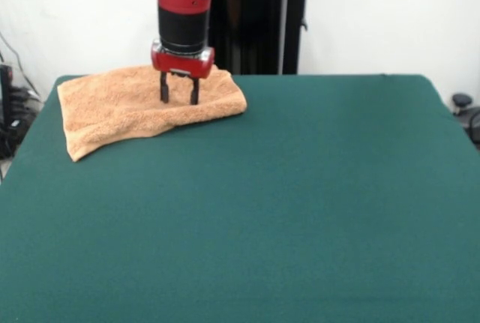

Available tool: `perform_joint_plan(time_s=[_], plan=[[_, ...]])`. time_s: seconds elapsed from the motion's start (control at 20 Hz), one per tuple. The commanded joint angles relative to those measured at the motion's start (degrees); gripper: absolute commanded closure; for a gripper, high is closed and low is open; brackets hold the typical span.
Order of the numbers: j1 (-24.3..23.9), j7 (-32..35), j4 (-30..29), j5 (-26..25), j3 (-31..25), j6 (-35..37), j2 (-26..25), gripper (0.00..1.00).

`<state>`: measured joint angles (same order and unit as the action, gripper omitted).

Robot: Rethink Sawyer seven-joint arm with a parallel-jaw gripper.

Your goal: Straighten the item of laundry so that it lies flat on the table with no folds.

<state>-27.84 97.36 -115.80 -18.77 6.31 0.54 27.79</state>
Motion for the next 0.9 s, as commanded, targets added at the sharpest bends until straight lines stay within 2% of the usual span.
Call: perform_joint_plan(time_s=[0.05, 0.9], plan=[[2.95, 9.03, 0.19, 5.10, -10.05, 6.84, 0.87, 0.00], [7.20, 10.05, 3.25, 9.09, -10.03, 6.49, 0.26, 0.00]])
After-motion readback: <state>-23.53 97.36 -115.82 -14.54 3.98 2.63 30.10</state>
